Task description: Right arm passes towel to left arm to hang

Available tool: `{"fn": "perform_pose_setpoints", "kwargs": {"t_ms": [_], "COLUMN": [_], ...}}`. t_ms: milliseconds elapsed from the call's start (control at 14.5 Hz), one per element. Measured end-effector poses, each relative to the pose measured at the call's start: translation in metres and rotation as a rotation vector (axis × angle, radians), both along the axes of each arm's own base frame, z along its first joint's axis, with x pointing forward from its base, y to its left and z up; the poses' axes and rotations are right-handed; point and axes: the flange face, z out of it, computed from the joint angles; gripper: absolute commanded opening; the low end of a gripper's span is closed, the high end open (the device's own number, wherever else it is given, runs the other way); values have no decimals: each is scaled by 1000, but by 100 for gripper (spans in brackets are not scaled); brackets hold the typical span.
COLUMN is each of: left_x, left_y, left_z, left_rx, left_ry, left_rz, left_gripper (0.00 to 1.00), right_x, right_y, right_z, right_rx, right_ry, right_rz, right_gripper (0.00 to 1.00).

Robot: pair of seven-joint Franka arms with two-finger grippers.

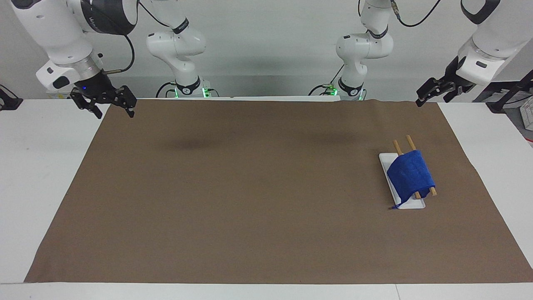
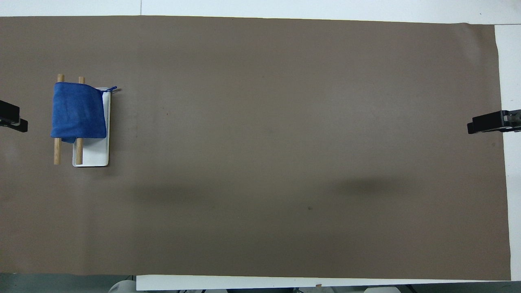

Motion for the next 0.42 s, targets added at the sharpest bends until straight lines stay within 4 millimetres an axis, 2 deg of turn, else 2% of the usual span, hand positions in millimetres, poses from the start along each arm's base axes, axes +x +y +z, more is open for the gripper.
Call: {"fn": "perform_pose_setpoints", "kwargs": {"t_ms": [415], "left_x": [5], "left_y": [-6], "left_z": [-3], "left_rx": [-6], "left_ry": [-25], "left_rz": [-44], "left_gripper": [100], "right_x": [0], "right_y": [0], "right_z": [0], "right_rx": [0], "right_ry": [0], "right_rz": [0], "right_gripper": [100]}}
